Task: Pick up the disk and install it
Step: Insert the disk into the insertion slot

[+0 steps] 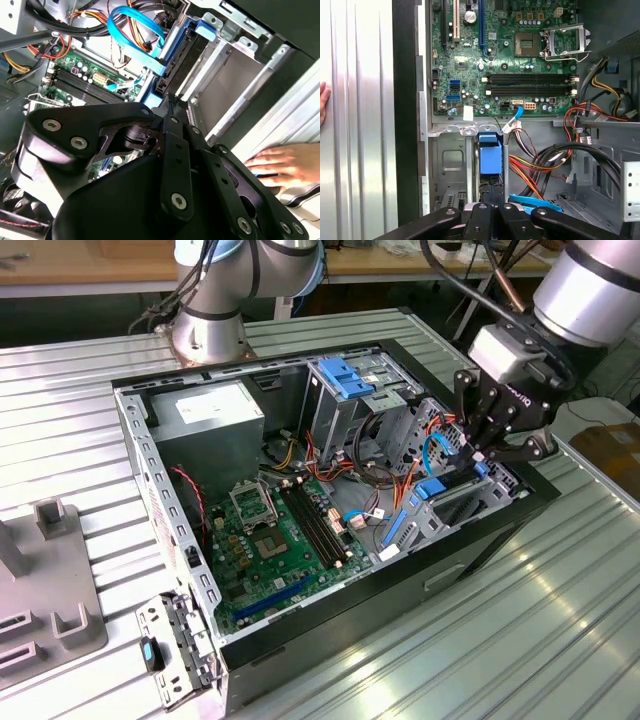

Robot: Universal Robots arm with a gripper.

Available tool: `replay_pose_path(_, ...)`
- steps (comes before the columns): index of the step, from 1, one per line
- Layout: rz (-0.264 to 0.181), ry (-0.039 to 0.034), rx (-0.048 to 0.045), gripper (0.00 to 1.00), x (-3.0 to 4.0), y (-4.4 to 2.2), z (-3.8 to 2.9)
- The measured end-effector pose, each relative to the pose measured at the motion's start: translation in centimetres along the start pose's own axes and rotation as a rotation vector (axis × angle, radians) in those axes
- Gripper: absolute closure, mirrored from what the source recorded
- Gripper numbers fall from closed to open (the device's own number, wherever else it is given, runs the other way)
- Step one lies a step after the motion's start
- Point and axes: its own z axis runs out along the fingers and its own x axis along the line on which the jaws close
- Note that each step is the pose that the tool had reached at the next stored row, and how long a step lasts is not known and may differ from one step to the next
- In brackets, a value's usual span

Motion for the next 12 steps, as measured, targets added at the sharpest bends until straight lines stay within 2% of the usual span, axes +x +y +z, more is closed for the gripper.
replay_pose_path(3, 0.000, 0.0000, 0.0034, 0.89, -0.03, 0.01, -1.04)
replay_pose_path(7, 0.000, 0.0001, 0.0036, 0.89, -0.03, -0.01, -1.09)
replay_pose_path(9, 0.000, 0.0003, 0.0035, 0.89, -0.06, -0.55, -1.05)
replay_pose_path(12, 0.000, 0.0002, 0.0036, 0.89, -0.06, -0.56, -1.05)
